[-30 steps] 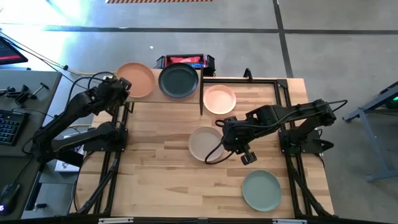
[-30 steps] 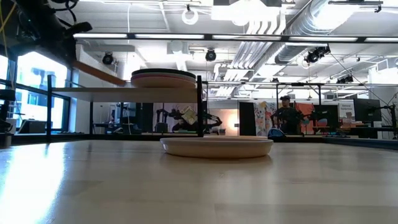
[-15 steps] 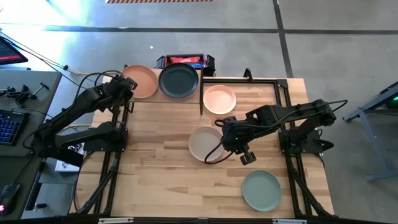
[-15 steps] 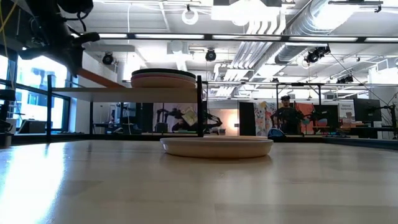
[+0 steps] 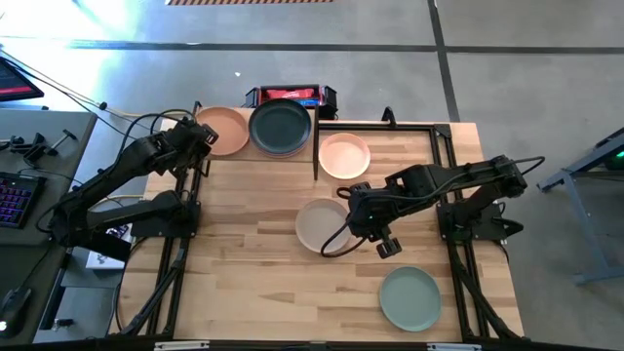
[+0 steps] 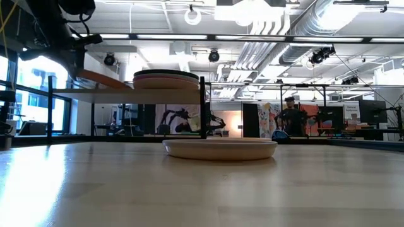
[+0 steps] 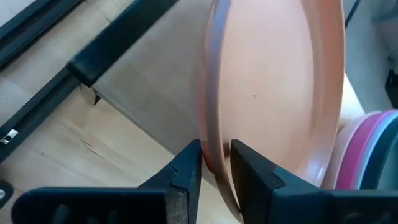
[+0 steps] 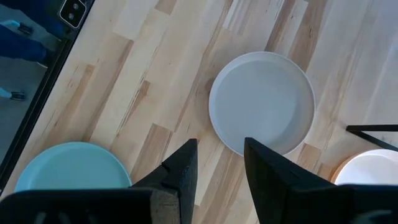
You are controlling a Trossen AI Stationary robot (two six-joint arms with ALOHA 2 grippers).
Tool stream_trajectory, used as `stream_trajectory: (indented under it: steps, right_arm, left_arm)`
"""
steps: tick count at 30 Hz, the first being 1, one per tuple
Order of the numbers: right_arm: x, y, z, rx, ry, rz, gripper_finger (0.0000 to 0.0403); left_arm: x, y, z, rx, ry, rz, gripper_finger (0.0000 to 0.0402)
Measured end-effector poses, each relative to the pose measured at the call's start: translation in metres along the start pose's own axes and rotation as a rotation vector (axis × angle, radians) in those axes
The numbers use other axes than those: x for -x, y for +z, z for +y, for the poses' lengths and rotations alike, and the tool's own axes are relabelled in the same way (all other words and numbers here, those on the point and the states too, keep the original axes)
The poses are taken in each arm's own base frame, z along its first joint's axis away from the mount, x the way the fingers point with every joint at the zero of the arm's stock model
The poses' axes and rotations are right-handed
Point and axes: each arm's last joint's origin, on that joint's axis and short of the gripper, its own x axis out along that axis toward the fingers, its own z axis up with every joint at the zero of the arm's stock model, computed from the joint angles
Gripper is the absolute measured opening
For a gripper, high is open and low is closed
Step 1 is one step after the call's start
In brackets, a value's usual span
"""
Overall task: Place and stack plates onto a shelf
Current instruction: Put the orange plate on the shelf
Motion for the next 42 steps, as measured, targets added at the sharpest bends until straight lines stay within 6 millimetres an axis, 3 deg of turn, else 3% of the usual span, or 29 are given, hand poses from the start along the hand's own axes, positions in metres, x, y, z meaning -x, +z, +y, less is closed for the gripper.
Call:
stream_trajectory:
  steps: [11,25,42]
  right_arm:
    - [0.0,0.0,0.0,-0.002,0.0,0.001,0.011]
    - [0.0,0.0,0.001,-0.001,0.001,0.002,0.011]
    - [0.0,0.0,0.001,-0.012,0.002,0.0,0.011]
  left_arm:
    - [-0.001,0.002,-0.006,-0.023,-0.064,0.034,0.0111]
    - [0.0,-0.004,0.003,-0.087,0.018,0.223,0.0113]
    - [-0.003,0.009,0.004,-0.045,0.026,0.148,0.0113]
